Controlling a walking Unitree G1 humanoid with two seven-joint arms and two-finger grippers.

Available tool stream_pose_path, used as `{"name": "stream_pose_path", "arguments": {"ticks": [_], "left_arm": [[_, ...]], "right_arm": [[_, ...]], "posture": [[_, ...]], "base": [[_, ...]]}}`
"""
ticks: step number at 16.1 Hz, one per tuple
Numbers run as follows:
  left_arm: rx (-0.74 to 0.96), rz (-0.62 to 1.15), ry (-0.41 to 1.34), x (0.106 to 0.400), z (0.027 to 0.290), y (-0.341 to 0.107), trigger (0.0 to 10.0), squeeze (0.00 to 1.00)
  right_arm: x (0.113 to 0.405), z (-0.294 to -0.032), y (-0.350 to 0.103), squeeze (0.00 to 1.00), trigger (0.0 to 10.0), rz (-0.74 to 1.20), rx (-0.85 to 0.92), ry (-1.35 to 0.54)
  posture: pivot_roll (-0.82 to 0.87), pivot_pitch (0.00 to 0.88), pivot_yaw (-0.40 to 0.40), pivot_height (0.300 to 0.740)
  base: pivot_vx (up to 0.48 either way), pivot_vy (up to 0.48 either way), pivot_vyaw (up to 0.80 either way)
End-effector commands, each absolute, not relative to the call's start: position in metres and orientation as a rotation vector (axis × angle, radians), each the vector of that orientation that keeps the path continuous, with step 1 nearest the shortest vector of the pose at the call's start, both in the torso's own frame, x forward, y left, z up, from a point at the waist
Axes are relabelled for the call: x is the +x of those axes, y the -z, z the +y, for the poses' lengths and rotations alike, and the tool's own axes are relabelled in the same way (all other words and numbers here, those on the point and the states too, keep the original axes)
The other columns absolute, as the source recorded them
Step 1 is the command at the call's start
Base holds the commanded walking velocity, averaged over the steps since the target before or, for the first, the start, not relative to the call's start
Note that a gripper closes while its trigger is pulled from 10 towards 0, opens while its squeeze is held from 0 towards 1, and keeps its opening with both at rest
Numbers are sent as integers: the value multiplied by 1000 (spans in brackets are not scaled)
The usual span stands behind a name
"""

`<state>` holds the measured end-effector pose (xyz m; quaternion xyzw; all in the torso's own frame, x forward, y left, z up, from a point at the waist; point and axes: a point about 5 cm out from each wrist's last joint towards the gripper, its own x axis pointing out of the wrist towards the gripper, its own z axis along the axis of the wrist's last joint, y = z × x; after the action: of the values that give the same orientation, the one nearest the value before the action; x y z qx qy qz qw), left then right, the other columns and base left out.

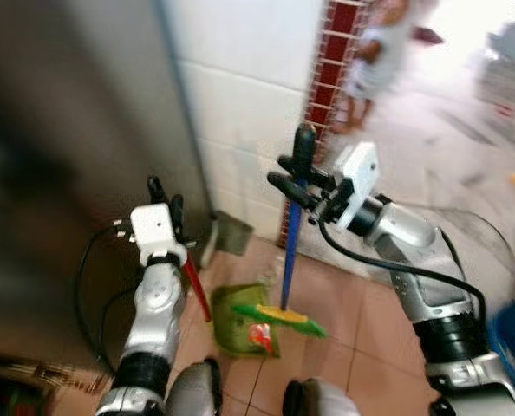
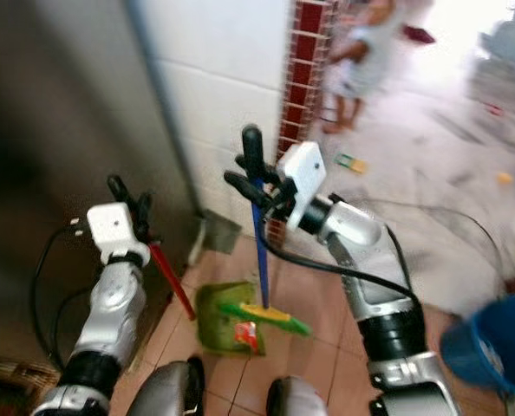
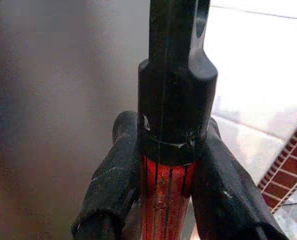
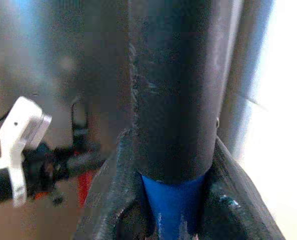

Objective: Sweep floor

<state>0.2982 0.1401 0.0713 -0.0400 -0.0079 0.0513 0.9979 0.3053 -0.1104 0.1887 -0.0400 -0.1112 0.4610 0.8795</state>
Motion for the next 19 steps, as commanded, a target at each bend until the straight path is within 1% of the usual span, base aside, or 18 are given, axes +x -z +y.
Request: {"name": "stream_pose_path", "arguments": {"ticks": [1, 5, 6, 10, 11, 12, 13, 16, 19], "left_arm": [[-99, 0, -55, 298, 135, -74, 10000, 0], [-89, -6, -26, 298, 132, -81, 10000, 0], [-94, -7, -25, 298, 132, -83, 10000, 0], [-42, -21, -156, 294, 141, -85, 10000, 0], [-40, -14, -144, 293, 141, -84, 10000, 0], [-70, -2, -138, 292, 142, -82, 10000, 0], [-60, -5, -146, 292, 142, -82, 10000, 0], [-48, -5, -224, 291, 146, -79, 10000, 0], [-50, -7, -275, 292, 149, -78, 10000, 0]], "right_arm": [[307, -110, -207, 0, 10000, -310, -77, -952], [316, -115, -229, 0, 10000, -392, -114, -889], [319, -118, -236, 0, 10000, -418, -151, -868], [325, -123, -238, 0, 10000, -438, -204, -815], [329, -124, -239, 0, 10000, -465, -246, -746], [333, -126, -237, 0, 10000, -494, -329, -659], [335, -126, -235, 0, 10000, -507, -359, -630], [335, -119, -216, 0, 10000, -495, -388, -594], [338, -107, -197, 0, 10000, -500, -469, -592]], "posture": [[-59, 59, 43, 740], [-60, 55, 46, 740], [-59, 55, 45, 740], [-50, 59, 38, 740], [-49, 61, 36, 740], [-48, 64, 32, 740], [-46, 65, 31, 740], [-45, 78, 18, 740], [-46, 91, 11, 740]], "base": [[0, 0, 800], [0, 0, 794], [0, 0, 706], [0, 0, 683], [0, 0, 431], [0, 0, 0], [0, 0, 0], [0, 0, 0], [0, 0, 0]]}}
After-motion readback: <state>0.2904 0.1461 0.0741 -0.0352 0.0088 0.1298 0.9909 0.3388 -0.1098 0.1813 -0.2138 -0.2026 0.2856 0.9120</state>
